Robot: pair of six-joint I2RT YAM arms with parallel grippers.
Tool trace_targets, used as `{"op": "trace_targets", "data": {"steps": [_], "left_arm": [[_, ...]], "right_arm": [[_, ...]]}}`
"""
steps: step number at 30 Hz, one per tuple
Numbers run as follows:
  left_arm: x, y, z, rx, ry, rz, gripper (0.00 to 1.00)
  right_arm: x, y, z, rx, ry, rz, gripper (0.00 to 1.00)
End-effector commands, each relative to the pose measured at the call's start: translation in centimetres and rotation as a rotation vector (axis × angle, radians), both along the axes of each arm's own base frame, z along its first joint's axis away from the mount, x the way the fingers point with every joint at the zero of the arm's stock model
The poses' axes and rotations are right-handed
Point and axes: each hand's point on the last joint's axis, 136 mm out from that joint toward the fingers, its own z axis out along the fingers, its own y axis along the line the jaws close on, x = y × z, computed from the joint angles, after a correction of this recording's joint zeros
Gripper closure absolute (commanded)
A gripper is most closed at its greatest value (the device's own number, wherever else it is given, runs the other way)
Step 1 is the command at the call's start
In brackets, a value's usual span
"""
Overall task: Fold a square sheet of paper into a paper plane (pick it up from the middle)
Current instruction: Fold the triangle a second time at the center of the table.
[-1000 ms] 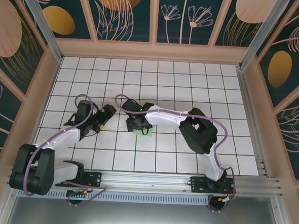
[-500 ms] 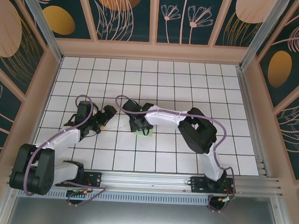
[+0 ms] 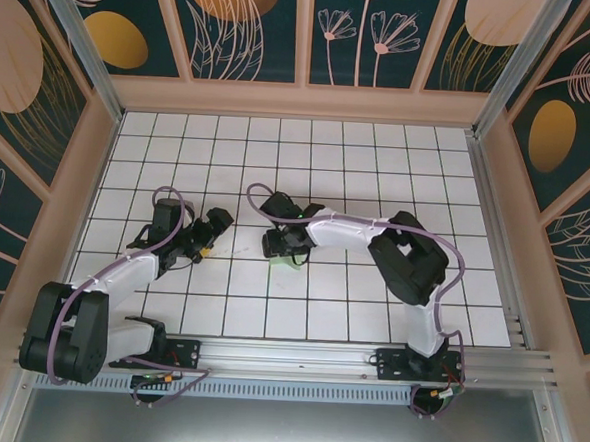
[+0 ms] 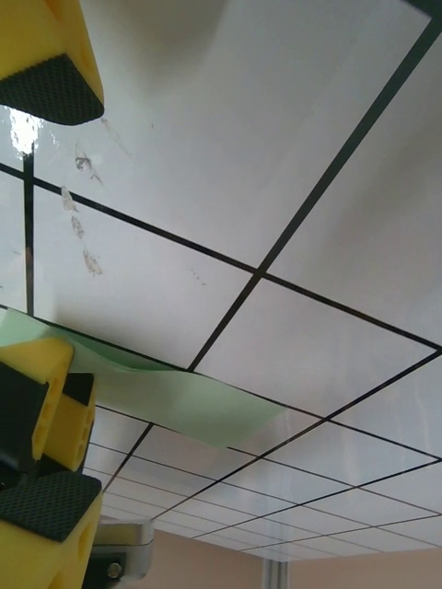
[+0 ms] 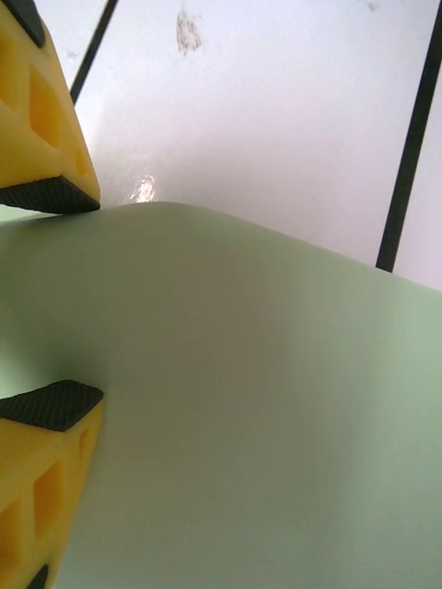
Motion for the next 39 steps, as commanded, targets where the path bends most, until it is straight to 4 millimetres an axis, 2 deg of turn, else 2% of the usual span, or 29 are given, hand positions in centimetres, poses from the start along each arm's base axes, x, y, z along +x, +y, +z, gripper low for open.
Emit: {"op": "trace_targets", "data": {"steps": [1, 7, 13, 16, 20, 27, 33, 39], "left_arm": [[0.0, -0.5, 0.1, -0.017, -0.023, -0.040, 0.02], [-0.1, -0.8, 0.0, -0.033, -0.022, -0.056, 0.02], [-0.2, -2.1, 0.7, -0.096, -0.056, -0.120, 0.04], [-0.4, -3.4, 1.3, -0.146, -0.079, -0.178, 0.16], [-0.6, -5.2, 1.8, -0.171, -0.095, -0.243, 0.38], [-0.9, -8.6, 1.0, -0.205, -0.077, -0.322, 0.70], [-1.1, -10.8, 0.1, -0.221, -0.057, -0.367, 0.87], [-1.2, -12.3, -1.2, -0.200, -0.028, -0.405, 0.97]], "right_arm": [[-1.4, -1.7, -1.4, -0.003, 0.084, 0.024, 0.43], [-1.0, -2.7, -1.8, -0.018, 0.088, 0.011, 0.45], [-1.0, -2.4, -2.0, 0.045, 0.109, 0.015, 0.48], [-0.8, -2.1, -1.4, 0.128, 0.114, 0.032, 0.48], [-0.7, -2.2, -0.6, 0.231, 0.132, 0.057, 0.48], [-0.4, -3.1, -0.5, 0.284, 0.155, 0.059, 0.48], [-0.3, -3.1, -0.4, 0.311, 0.157, 0.065, 0.49], [-0.3, -3.0, -0.2, 0.346, 0.165, 0.068, 0.49]]}}
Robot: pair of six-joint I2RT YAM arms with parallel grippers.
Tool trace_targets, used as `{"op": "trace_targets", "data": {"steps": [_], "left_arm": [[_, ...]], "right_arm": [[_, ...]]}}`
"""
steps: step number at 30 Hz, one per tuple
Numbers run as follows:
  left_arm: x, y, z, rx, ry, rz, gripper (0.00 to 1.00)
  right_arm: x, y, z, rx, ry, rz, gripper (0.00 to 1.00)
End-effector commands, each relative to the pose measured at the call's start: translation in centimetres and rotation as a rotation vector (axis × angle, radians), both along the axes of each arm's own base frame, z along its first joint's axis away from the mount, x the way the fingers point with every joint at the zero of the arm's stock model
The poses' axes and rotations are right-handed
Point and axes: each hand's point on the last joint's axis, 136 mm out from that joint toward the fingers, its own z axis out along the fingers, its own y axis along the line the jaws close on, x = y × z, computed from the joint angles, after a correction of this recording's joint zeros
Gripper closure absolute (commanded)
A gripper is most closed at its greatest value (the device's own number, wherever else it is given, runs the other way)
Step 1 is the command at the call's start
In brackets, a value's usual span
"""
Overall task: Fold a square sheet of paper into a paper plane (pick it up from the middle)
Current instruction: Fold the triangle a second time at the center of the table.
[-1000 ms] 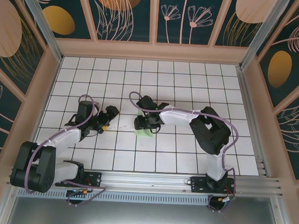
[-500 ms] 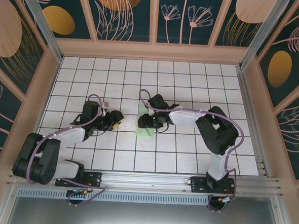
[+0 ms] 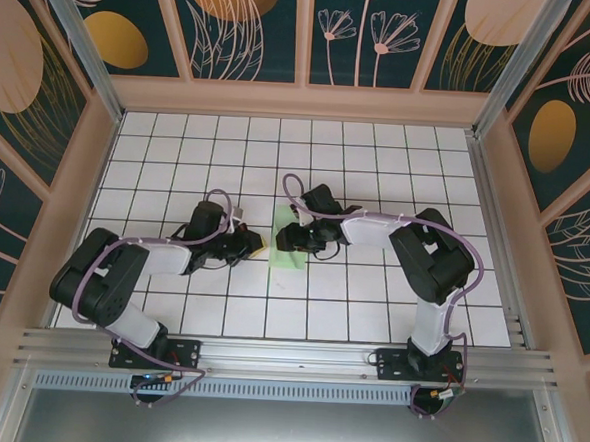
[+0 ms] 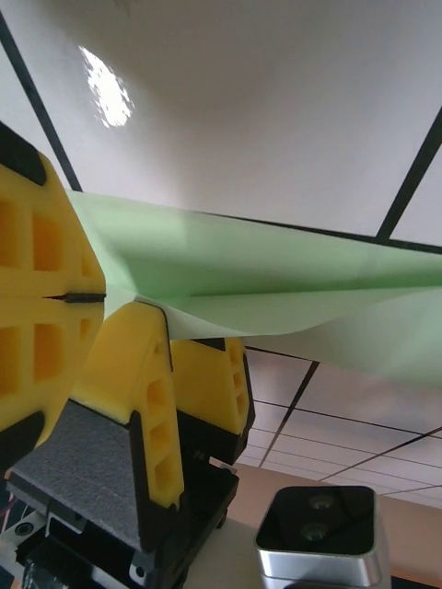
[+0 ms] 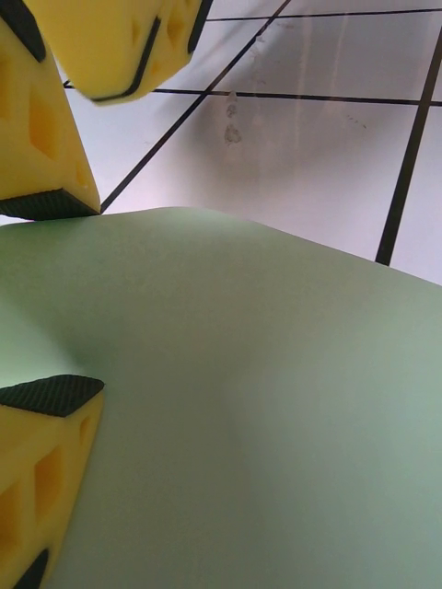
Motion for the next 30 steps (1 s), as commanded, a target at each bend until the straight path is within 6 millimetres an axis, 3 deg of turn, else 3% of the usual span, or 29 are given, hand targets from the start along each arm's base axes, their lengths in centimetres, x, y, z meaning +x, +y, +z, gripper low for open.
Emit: {"op": "trace_targets", "data": {"steps": [1, 6, 15, 24, 30], "left_arm": [[0.8, -1.3, 0.5, -0.015, -0.039, -0.027, 0.98], [0.5, -2.4, -0.6, -0.015, -0.006, -0.063, 1.00], [-0.2, -2.5, -3.4, 0.022, 0.055, -0.082, 1.00], [-0.7, -2.4, -4.2, 0.030, 0.075, -0.086, 1.00], [-0.8, -2.4, -4.2, 0.022, 0.073, -0.092, 1.00]], "right_arm": [[-0.7, -1.3, -0.9, -0.024, 0.023, 0.004, 0.49], [-0.6, -1.1, -0.4, 0.013, 0.027, 0.003, 0.49], [-0.5, -0.9, 0.3, 0.072, 0.042, 0.004, 0.49], [-0.3, -0.5, 2.0, 0.170, 0.050, 0.003, 0.37], [0.1, -1.0, 1.7, 0.174, 0.069, -0.036, 0.39]]}}
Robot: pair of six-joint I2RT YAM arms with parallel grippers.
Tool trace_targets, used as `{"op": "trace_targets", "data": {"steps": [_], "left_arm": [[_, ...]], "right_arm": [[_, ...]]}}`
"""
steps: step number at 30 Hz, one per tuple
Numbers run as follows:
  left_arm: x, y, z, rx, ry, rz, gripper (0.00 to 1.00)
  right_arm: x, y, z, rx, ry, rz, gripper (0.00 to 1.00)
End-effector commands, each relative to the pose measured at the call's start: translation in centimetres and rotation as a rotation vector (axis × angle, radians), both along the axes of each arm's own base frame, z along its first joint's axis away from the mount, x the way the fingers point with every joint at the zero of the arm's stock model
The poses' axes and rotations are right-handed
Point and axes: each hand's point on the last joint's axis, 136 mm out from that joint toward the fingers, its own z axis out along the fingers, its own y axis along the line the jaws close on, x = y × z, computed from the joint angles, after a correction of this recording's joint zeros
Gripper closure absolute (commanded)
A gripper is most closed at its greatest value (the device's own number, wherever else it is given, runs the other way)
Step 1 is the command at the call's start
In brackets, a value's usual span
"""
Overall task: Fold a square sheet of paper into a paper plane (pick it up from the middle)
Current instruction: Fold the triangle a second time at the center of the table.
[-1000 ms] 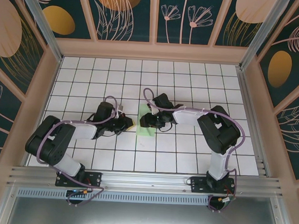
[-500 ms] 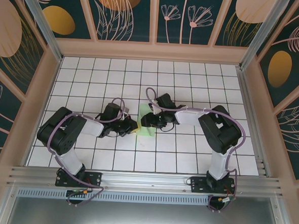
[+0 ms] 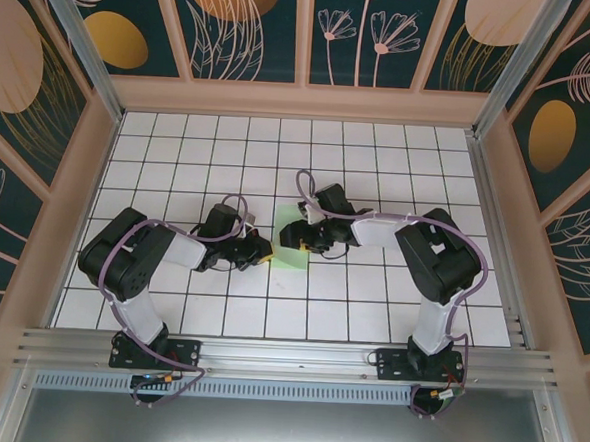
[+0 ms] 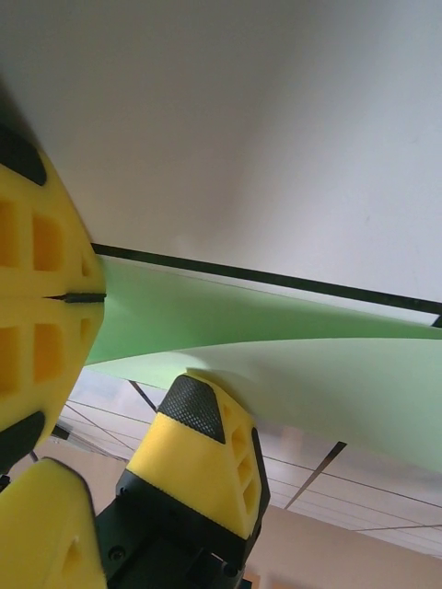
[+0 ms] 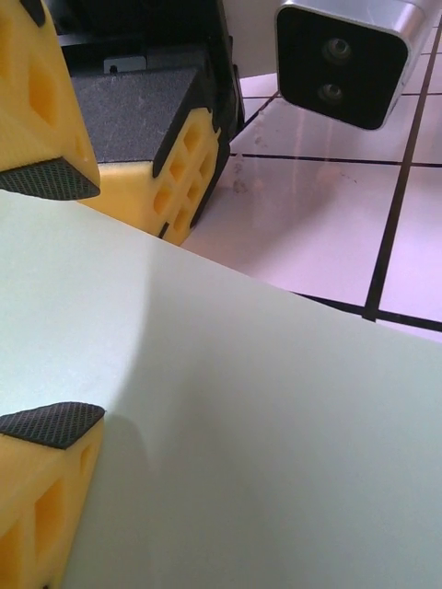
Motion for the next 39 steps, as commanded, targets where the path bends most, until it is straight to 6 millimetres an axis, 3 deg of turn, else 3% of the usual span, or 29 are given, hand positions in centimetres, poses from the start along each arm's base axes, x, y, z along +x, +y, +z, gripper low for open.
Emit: {"op": "trace_targets", "data": {"steps": [1, 5, 10, 17, 24, 33, 39], "left_arm": [[-0.4, -0.3, -0.5, -0.005, -0.002, -0.025, 1.00], [-0.3, -0.8, 0.6, -0.041, -0.026, -0.038, 1.00], [0.0, -1.6, 2.6, -0.125, -0.068, -0.052, 1.00], [0.2, -2.9, 5.5, -0.234, -0.125, -0.087, 1.00], [0.4, -3.3, 5.4, -0.256, -0.117, -0.076, 1.00], [0.6, -3.0, 4.2, -0.217, -0.100, -0.050, 1.00], [0.6, -2.8, 3.4, -0.195, -0.088, -0.041, 1.00]], "right_arm": [[0.0, -0.6, 0.4, 0.014, 0.014, -0.026, 0.42], [0.2, -1.3, -0.8, -0.045, 0.025, -0.058, 0.63], [0.0, -1.7, -2.2, -0.083, 0.058, -0.068, 0.74], [-0.2, -1.6, -2.6, -0.090, 0.071, -0.063, 0.77], [-0.2, -1.5, -2.1, -0.079, 0.069, -0.060, 0.77], [1.0, -1.2, 1.2, 0.001, 0.037, -0.105, 0.79], [2.0, -2.3, 3.1, 0.019, 0.010, -0.182, 0.80]]}}
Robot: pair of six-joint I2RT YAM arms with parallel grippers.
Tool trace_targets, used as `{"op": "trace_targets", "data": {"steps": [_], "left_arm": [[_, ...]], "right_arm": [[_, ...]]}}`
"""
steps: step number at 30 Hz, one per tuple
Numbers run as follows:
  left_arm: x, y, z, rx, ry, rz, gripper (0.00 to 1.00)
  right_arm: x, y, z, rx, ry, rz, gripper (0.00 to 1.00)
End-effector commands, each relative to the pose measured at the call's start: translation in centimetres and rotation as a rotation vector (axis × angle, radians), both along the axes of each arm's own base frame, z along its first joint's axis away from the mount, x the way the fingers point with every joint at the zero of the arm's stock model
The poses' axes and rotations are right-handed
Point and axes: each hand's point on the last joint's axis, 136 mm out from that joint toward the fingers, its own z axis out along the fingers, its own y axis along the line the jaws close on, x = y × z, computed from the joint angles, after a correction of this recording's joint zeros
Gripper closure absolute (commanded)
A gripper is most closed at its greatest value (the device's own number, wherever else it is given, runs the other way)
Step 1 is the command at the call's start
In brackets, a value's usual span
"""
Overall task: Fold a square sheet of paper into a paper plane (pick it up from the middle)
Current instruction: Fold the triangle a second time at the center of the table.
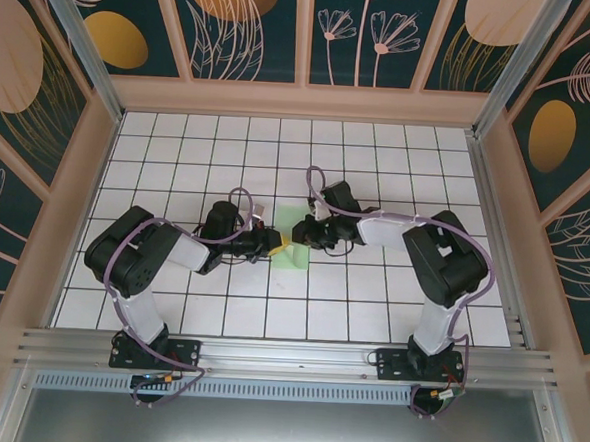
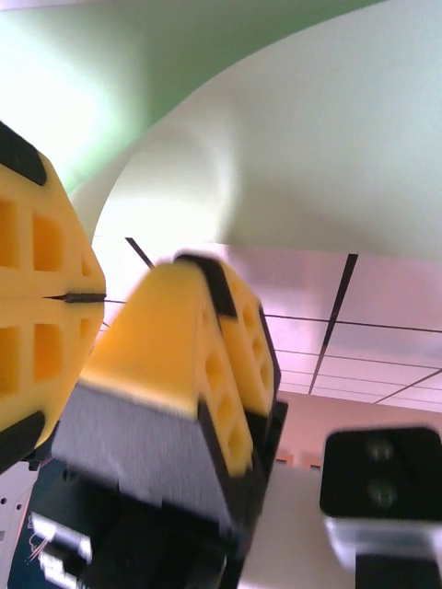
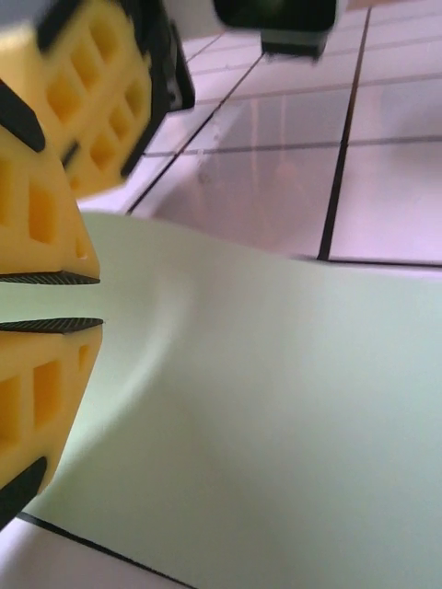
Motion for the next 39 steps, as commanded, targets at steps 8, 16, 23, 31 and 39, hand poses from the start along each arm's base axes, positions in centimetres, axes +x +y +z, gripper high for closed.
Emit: {"op": "trace_targets", "data": {"steps": [8, 16, 23, 31, 39], "left_arm": [[-0.1, 0.2, -1.3, 0.025, 0.013, 0.010, 1.00], [0.0, 0.2, -1.5, 0.031, 0.016, 0.013, 1.00], [0.0, 0.2, -1.3, 0.028, 0.015, 0.014, 1.00], [0.0, 0.2, -1.3, 0.027, 0.016, 0.014, 1.00], [0.3, 0.2, -0.4, 0.031, -0.014, 0.020, 0.97]], "right_arm": [[-1.3, -1.2, 2.5, 0.098, -0.046, 0.022, 0.62], [-2.8, -0.3, 2.1, 0.128, -0.033, 0.104, 0.58], [-3.0, 0.9, 1.5, 0.129, -0.018, 0.135, 0.62], [-2.6, 1.4, 1.0, 0.132, -0.007, 0.135, 0.75], [-1.4, 0.3, 0.2, 0.081, -0.009, 0.082, 0.95]]}}
